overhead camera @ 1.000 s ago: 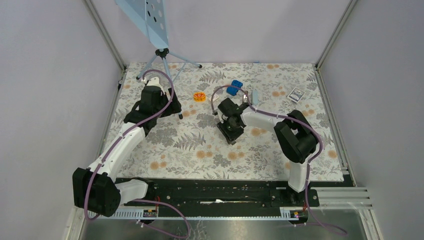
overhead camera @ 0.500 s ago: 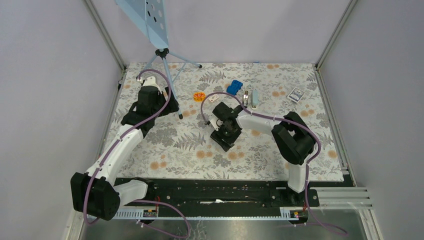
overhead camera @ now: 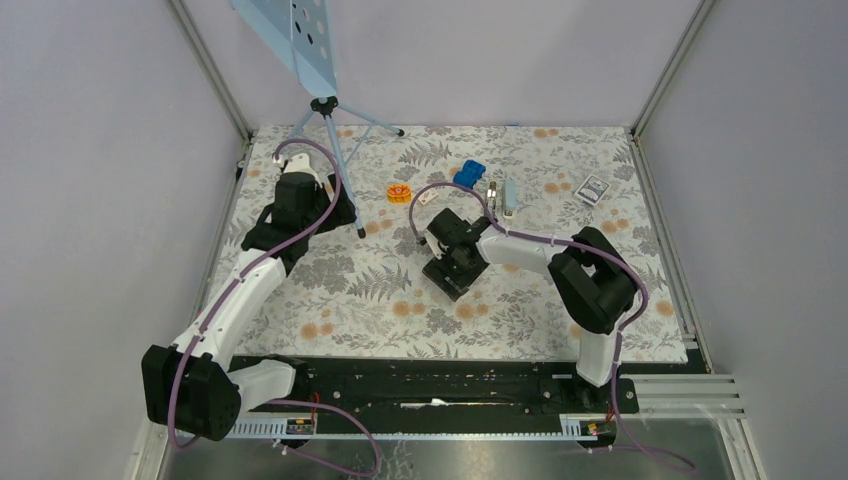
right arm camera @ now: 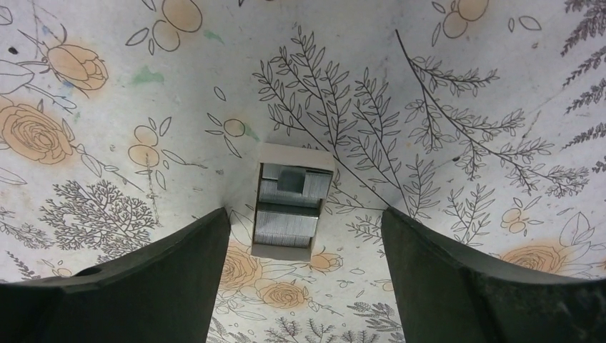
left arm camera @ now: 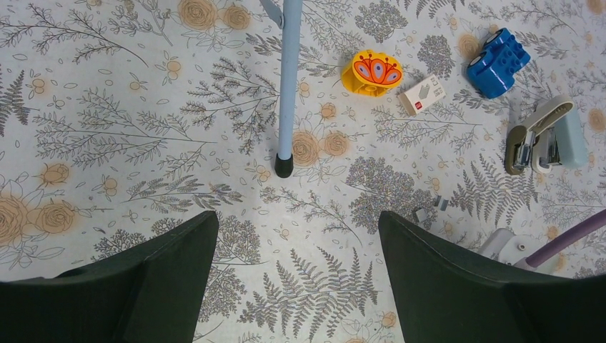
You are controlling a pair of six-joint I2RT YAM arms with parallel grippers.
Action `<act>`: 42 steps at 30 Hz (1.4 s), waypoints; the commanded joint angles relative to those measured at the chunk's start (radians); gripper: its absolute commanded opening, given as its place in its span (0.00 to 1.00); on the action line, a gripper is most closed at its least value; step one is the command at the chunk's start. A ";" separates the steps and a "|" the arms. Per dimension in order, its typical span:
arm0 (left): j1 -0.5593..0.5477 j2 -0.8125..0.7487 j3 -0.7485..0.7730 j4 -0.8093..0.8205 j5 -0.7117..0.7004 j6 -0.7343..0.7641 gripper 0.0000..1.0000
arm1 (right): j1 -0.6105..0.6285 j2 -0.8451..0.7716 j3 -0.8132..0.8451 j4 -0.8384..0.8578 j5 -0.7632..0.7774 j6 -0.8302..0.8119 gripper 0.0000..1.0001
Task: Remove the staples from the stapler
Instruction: Move the staple box to the center of the board.
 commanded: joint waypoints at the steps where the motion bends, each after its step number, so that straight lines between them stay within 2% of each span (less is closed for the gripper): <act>1: 0.011 -0.013 -0.001 0.038 0.003 -0.007 0.87 | -0.003 0.010 -0.068 -0.026 0.095 0.038 0.85; 25: 0.028 0.004 0.001 0.036 0.034 -0.010 0.86 | -0.110 -0.076 -0.115 0.000 0.134 0.107 0.81; 42: 0.046 0.013 0.001 0.041 0.059 -0.014 0.86 | -0.103 -0.089 -0.119 0.023 -0.137 0.038 0.79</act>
